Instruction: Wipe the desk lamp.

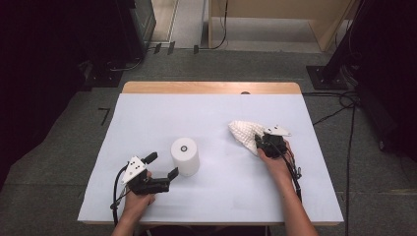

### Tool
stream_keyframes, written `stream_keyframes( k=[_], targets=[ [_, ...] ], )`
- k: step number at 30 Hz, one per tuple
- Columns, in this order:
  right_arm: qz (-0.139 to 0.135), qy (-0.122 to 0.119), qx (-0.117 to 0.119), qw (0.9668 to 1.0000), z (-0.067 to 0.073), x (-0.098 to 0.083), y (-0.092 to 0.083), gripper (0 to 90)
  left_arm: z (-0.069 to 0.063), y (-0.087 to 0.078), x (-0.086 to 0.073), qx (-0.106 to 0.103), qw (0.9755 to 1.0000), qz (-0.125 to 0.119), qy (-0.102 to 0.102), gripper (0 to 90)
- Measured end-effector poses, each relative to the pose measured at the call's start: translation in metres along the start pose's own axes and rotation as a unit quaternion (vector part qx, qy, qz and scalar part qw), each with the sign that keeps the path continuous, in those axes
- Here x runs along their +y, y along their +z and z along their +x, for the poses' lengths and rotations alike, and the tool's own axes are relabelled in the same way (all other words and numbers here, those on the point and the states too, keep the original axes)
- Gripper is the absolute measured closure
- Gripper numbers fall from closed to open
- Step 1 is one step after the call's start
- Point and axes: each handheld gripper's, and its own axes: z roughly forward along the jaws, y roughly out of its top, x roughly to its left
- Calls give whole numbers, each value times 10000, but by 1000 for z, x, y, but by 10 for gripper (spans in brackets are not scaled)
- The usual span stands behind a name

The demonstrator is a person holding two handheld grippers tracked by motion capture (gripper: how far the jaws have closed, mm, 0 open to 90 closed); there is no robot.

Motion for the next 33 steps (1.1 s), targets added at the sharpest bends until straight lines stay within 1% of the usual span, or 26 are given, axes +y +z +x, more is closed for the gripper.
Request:
stream_keyframes(
  k=[1, 2, 3, 5, 6, 8, 9, 10, 11, 13, 14, 15, 16, 19, 20, 22, 23, 24, 26, 27, 28, 29, 30, 31, 32, 33],
  targets=[
    [18, 47, 88, 9999, -2, -1, -1, 782, 0, 0, 0, -2, 10000, 0, -4, 0],
    [18, 47, 88, 9999, -2, -1, -1, 782, 0, 0, 0, -2, 10000, 0, -4, 0],
    [-26, 33, 193, 9998, -2, -1, -5, 825, -1, 0, 1, -7, 10000, -4, 6, 0],
    [-66, 102, 285, 9995, 1, -2, -11, 831, -1, -1, 1, -14, 10000, -12, 2, 0],
    [-120, 174, 395, 9990, 3, -2, -15, 832, -2, -1, 1, -19, 10000, -8, 8, 0],
    [-200, 335, 521, 9979, 9, -3, -26, 831, -2, -1, 1, -35, 10000, -14, 15, 0],
    [-255, 443, 592, 9969, 14, -3, -35, 831, -2, -2, 1, -46, 10000, -22, 13, 0],
    [-255, 443, 592, 9969, 14, -3, -35, 831, -2, -2, 1, -46, 10000, -22, 13, 0],
    [-362, 621, 708, 9949, 22, -1, -53, 829, -3, -2, 1, -61, 10000, -44, 6, 0],
    [-556, 711, 862, 9922, 31, 1, -70, 828, -4, -2, 1, -75, 10000, -38, 48, 0],
    [-556, 711, 862, 9922, 31, 1, -70, 828, -4, -2, 1, -75, 10000, -38, 48, 0],
    [-730, 821, 987, 9890, 39, 1, -85, 827, -6, -2, 1, -91, 9999, -44, 77, 0],
    [-792, 854, 1031, 9878, 42, 0, -91, 827, -6, -2, 2, -94, 9999, -36, 98, 0],
    [-820, 906, 972, 9877, 46, -5, -98, 826, -8, -2, 2, -95, 9999, -43, 109, 0],
    [-698, 904, 773, 9904, 43, -12, -96, 816, -8, -2, 2, -97, 9999, -39, 127, 0],
    [-398, 924, 458, 9939, 32, -22, -85, 772, -9, -1, 2, -102, 9999, -24, 124, 0],
    [-398, 924, 458, 9939, 32, -22, -85, 772, -9, -1, 2, -102, 9999, -24, 124, 0],
    [3, 737, 171, 9971, 20, -31, -73, 630, -10, 0, 2, -91, 9999, -12, 137, 0],
    [31, 737, 180, 9971, 14, -33, -71, 523, -10, 1, 1, -104, 9998, 8, 145, 0],
    [-78, 695, 272, 9972, 9, -32, -74, 464, -10, 1, 1, -95, 9999, 28, 138, 0],
    [-261, 661, 284, 9971, 8, -29, -79, 416, -10, 2, 0, -95, 9998, 48, 166, 0],
    [-458, 551, 273, 9971, 6, -25, -84, 374, -10, 3, 0, -111, 9998, 63, 157, 0],
    [-659, 438, 336, 9963, 6, -19, -89, 335, -10, 3, -1, -111, 9998, 77, 165, 0],
    [-826, 266, 406, 9954, 6, -13, -94, 300, -11, 4, -1, -114, 9998, 90, 167, 0],
    [-912, 132, 469, 9946, 7, -9, -97, 285, -11, 5, -1, -116, 9997, 104, 182, 0],
    [-1018, -102, 558, 9932, 9, -2, -99, 274, -12, 5, -2, -132, 9997, 118, 192, 0]
  ],
)
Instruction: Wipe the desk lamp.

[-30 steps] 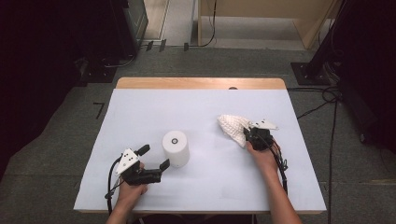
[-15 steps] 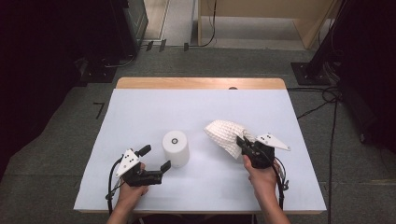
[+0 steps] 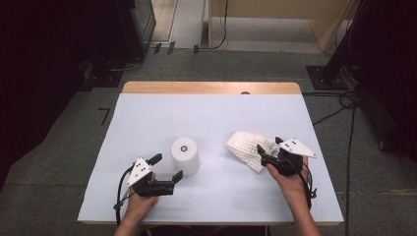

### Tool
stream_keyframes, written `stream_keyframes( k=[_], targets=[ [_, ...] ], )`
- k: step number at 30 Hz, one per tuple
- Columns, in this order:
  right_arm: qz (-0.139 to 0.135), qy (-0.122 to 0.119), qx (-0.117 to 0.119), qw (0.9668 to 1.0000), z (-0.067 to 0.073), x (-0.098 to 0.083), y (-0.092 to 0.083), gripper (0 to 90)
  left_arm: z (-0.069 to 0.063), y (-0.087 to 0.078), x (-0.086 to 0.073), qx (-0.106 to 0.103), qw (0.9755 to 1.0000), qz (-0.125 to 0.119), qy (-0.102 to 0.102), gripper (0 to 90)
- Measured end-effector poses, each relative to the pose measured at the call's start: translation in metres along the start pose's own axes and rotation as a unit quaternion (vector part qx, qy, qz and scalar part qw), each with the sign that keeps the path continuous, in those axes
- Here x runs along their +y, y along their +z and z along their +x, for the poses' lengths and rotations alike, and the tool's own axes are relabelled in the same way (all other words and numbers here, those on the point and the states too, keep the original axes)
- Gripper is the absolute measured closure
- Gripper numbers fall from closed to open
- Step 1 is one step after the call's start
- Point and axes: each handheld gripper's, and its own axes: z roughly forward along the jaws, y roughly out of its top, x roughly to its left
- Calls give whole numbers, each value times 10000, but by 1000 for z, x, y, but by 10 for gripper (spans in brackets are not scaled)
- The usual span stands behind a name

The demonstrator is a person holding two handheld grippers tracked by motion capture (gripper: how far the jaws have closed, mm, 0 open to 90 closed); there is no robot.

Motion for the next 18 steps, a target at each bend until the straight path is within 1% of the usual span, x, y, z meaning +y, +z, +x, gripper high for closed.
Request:
stream_keyframes(
  k=[1, 2, 3, 4, 5, 6, 8, 9, 10, 11, 12, 13, 15, 18],
  targets=[
    [51, -165, 108, 9998, 2, 5, 1, 254, -1, 1, 0, -7, 10000, 3, 4, 0],
    [201, -323, 220, 9990, 3, 9, 6, 203, -1, 1, 0, -11, 10000, 17, 16, 0],
    [354, -418, 322, 9980, 4, 11, 13, 160, -2, 2, 0, -17, 10000, 22, 10, 0],
    [484, -450, 387, 9971, 3, 12, 21, 141, -3, 2, 0, -19, 10000, 28, 18, 0],
    [484, -450, 387, 9971, 3, 12, 21, 141, -3, 2, 0, -19, 10000, 28, 18, 0],
    [590, -404, 365, 9968, 3, 12, 38, 130, -4, 2, 0, -12, 10000, 48, 82, 0],
    [609, -352, 317, 9970, 2, 10, 50, 125, -4, 2, 0, 0, 10000, 44, 81, 0],
    [660, -281, 347, 9968, 0, 9, 56, 120, -4, 2, 0, 0, 10000, 44, 81, 0],
    [717, -152, 385, 9966, -2, 7, 62, 113, -4, 2, -1, 22, 10000, 55, 49, 0],
    [717, -152, 385, 9966, -2, 7, 62, 113, -4, 2, -1, 22, 10000, 55, 49, 0],
    [768, -112, 394, 9962, -4, 5, 66, 111, -3, 3, -1, 47, 9999, 86, 41, 0],
    [1091, 9, 360, 9934, -9, -4, 79, 113, -3, 3, -2, 58, 9999, 97, 32, 0],
    [1244, 105, 516, 9908, -13, -9, 84, 110, -2, 3, -2, 66, 9999, 104, 28, 0],
    [1421, 134, 725, 9871, -17, -17, 85, 109, -2, 4, -2, 67, 9999, 129, 50, 0]
  ],
)
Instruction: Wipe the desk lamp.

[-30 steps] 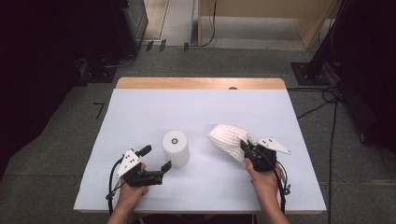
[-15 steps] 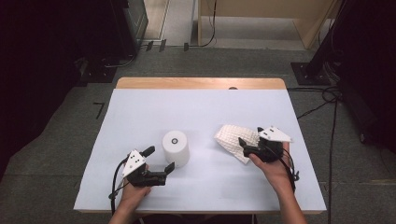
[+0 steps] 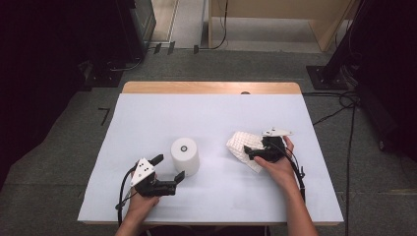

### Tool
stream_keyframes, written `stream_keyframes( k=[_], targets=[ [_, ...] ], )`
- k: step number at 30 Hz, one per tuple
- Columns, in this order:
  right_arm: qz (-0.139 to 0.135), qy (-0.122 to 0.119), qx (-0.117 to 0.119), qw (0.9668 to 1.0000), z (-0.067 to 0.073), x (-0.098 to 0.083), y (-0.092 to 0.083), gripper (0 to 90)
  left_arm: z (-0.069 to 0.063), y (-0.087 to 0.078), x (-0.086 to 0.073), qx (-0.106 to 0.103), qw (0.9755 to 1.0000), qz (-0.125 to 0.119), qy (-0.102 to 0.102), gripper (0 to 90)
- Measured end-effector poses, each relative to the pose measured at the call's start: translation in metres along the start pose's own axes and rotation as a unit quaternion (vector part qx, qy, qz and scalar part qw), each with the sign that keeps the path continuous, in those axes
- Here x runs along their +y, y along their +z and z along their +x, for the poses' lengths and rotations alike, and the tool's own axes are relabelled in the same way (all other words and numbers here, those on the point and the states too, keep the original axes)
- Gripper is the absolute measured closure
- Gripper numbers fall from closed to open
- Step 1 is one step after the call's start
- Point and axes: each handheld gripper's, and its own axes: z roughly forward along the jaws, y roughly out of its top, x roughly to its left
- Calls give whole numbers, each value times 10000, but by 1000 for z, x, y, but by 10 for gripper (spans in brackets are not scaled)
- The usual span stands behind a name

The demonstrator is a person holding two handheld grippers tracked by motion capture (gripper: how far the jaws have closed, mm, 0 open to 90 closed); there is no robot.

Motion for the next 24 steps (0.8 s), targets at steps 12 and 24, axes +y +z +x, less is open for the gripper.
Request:
stream_keyframes(
  k=[12, 24],
  targets=[
    [132, -451, -82, 9989, 3, -22, -15, 521, -3, 10, -2, 109, 9997, 178, 93, 0],
    [-699, 106, 54, 9975, 13, -22, -43, 796, -15, 35, 1, 489, 9962, 581, 421, 0]
  ],
)
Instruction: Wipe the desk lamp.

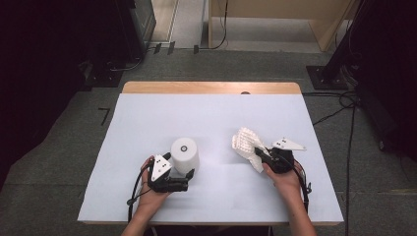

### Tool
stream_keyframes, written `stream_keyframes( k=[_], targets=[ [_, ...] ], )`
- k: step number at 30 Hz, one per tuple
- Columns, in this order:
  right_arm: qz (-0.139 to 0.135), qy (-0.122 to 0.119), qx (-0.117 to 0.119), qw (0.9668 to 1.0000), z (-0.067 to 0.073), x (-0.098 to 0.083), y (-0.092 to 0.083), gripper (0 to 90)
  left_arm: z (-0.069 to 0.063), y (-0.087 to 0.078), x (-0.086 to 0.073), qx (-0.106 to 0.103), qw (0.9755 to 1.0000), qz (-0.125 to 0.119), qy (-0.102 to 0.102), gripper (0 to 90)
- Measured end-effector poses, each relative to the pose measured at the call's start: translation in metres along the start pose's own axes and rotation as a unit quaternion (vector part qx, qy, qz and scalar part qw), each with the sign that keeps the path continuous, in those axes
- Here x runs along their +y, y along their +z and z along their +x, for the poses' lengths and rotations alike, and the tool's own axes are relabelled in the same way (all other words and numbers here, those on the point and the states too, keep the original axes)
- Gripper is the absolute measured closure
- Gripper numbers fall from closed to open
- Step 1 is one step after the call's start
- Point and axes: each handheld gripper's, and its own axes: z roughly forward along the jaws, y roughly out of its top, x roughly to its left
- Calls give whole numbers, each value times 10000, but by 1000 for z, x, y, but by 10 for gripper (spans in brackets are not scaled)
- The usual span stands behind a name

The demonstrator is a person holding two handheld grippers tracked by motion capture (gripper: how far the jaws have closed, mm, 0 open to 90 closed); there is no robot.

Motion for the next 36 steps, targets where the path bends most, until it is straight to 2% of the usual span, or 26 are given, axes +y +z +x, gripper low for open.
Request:
stream_keyframes(
  k=[4, 5, 8, 9, 10, 11, 12, 13, 14, 17, 21, 23, 25, 31, 33, 34, 36],
  targets=[
    [-291, -52, -156, 9994, 11, 2, -11, 796, 0, 9, 5, -63, 10000, 7, -71, 0],
    [-291, -52, -156, 9994, 11, 2, -11, 796, 0, 9, 5, -63, 10000, 7, -71, 0],
    [-487, -65, -375, 9981, 24, 5, -21, 795, 2, 20, 8, 11, 9996, 267, -128, 0],
    [-487, -65, -375, 9981, 24, 5, -21, 795, 2, 20, 8, 11, 9996, 267, -128, 14],
    [-501, -57, -367, 9981, 26, 6, -22, 794, 3, 20, 9, 53, 9997, 169, -153, 14],
    [-494, -108, -305, 9983, 33, 8, -22, 792, 2, 18, 10, 104, 9999, 37, -84, 75],
    [-489, -157, -275, 9983, 36, 9, -22, 791, 0, 19, 11, 192, 9998, 87, 22, 82],
    [-496, -204, -249, 9983, 40, 10, -22, 791, 0, 19, 11, 192, 9998, 87, 22, 83],
    [-492, -226, -216, 9983, 44, 11, -22, 791, -2, 19, 11, 333, 9993, 93, 167, 84],
    [-568, -340, -128, 9977, 55, 15, -23, 790, -5, 16, 11, 414, 9984, 63, 390, 85],
    [-666, -424, -15, 9969, 67, 21, -27, 791, -8, 11, 13, 307, 9982, 27, 516, 86],
    [-757, -521, 46, 9958, 80, 26, -31, 791, -11, 8, 14, 243, 9981, 79, 567, 86],
    [-806, -550, 77, 9952, 86, 28, -32, 790, -17, 6, 16, 55, 9981, 103, 607, 86],
    [-918, -526, 255, 9941, 104, 36, -39, 785, -36, 6, 16, -259, 9961, 207, 822, 85],
    [-964, -629, 149, 9932, 110, 39, -42, 784, -38, 7, 15, -278, 9957, 230, 850, 85],
    [-982, -636, 159, 9930, 113, 40, -44, 784, -42, 8, 14, -276, 9946, 298, 957, 85],
    [-1033, -658, 230, 9922, 120, 44, -47, 783, -45, 8, 13, -246, 9941, 328, 1004, 85]
  ],
)
